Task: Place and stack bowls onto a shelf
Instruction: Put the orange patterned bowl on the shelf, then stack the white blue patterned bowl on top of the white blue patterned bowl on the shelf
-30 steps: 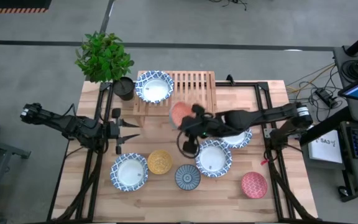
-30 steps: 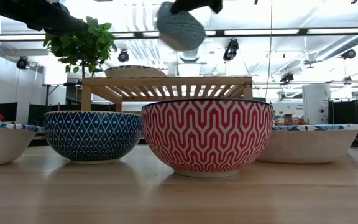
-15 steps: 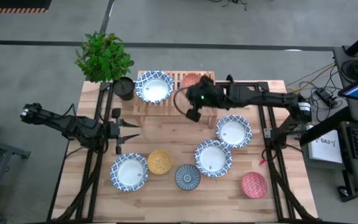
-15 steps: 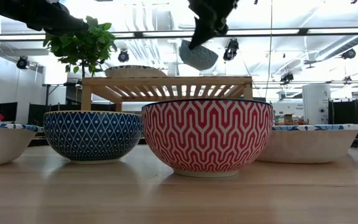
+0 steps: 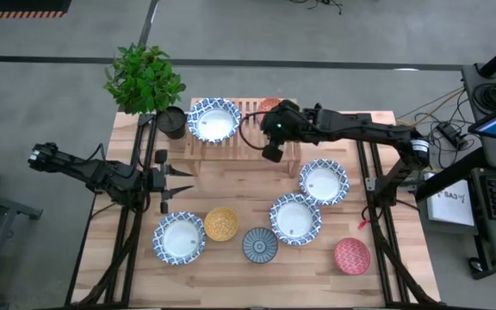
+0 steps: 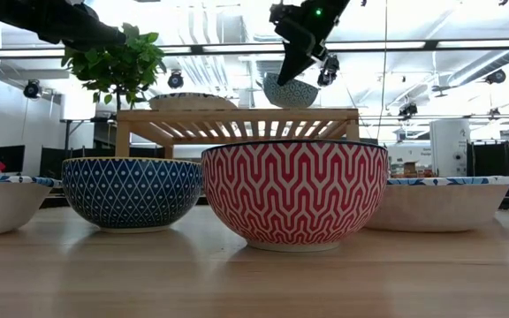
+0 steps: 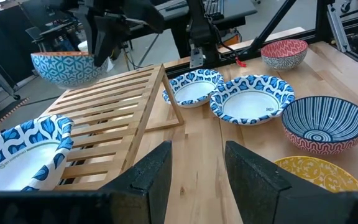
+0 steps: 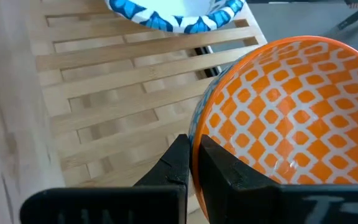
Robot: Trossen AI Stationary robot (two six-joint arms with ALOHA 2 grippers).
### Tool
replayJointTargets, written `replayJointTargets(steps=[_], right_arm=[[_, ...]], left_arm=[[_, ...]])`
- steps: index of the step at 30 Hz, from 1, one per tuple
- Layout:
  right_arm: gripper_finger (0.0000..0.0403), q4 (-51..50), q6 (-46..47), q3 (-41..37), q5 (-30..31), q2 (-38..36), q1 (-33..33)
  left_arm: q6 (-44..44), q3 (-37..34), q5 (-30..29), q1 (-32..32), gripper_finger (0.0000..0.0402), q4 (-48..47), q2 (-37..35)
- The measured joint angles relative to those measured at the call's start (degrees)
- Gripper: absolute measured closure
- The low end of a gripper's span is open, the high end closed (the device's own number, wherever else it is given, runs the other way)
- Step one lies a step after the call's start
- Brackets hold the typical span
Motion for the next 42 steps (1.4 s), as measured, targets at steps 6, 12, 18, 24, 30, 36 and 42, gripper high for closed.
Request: replayJointTargets(steps=[6, 12, 18, 24, 30, 36, 42], right_arm=[[0.0390, -0.03, 0.35, 0.00, -0.14, 1.70, 0.00], [0.0390, -0.02, -0.24, 0.00, -0.13, 3.20, 0.00], [0.0390, 0.07, -0.42, 0.00, 1.27, 3.95, 0.00], [0.0358, 0.58, -1.53, 0.00, 2.99, 3.95, 0.00], [0.0306, 0.99, -1.85, 0.00, 4.15, 3.95, 0.00], [0.0270, 2.72, -1.21, 0.00, 4.13, 3.95, 0.00], [0.0250, 2.61, 0.17, 1.37, 4.03, 3.93, 0.46]], left_arm=[[0.01, 0.00, 0.00, 0.00, 0.0269, 0.00, 0.00], [0.00, 0.00, 0.00, 0.00, 0.0269, -0.04, 0.00], [0.02, 0.00, -0.01, 0.00, 0.0269, -0.05, 0.00], [0.01, 0.00, -0.02, 0.00, 0.0269, -0.05, 0.00], [0.01, 0.00, -0.02, 0.00, 0.0269, -0.04, 0.00], [0.01, 0.00, -0.02, 0.00, 0.0269, -0.04, 0.00], [-0.14, 0.00, -0.02, 0.00, 0.0269, -0.04, 0.00]])
